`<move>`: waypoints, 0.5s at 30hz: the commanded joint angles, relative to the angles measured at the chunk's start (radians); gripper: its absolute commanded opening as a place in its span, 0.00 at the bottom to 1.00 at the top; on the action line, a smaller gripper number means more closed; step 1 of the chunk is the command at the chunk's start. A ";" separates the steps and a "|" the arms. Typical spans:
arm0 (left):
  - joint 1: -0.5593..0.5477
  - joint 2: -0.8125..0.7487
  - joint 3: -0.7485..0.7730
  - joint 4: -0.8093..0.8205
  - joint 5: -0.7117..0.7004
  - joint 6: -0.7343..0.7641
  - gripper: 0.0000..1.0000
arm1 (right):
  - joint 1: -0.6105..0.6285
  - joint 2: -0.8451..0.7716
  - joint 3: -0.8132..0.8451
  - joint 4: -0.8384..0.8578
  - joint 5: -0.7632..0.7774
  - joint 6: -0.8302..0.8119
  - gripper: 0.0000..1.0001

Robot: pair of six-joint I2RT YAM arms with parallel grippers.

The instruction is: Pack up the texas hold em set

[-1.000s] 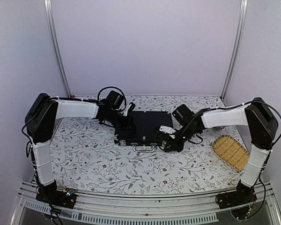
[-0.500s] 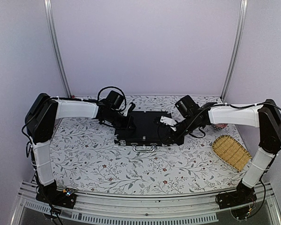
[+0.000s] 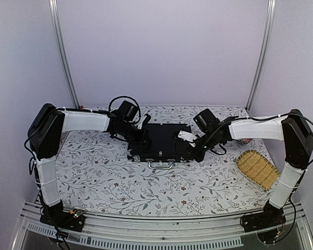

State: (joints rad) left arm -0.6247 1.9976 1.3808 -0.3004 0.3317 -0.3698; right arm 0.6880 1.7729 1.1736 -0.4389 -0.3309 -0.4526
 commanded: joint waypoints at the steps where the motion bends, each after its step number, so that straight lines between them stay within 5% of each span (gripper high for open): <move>1: -0.008 0.035 -0.026 -0.062 -0.023 0.008 0.00 | 0.001 0.025 -0.025 0.002 0.011 -0.006 0.02; 15: -0.008 0.041 -0.037 -0.055 -0.023 0.007 0.00 | 0.011 0.062 -0.039 0.010 0.033 -0.019 0.02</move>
State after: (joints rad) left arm -0.6247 1.9976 1.3762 -0.2909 0.3325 -0.3702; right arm 0.6876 1.8076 1.1637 -0.4274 -0.3202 -0.4614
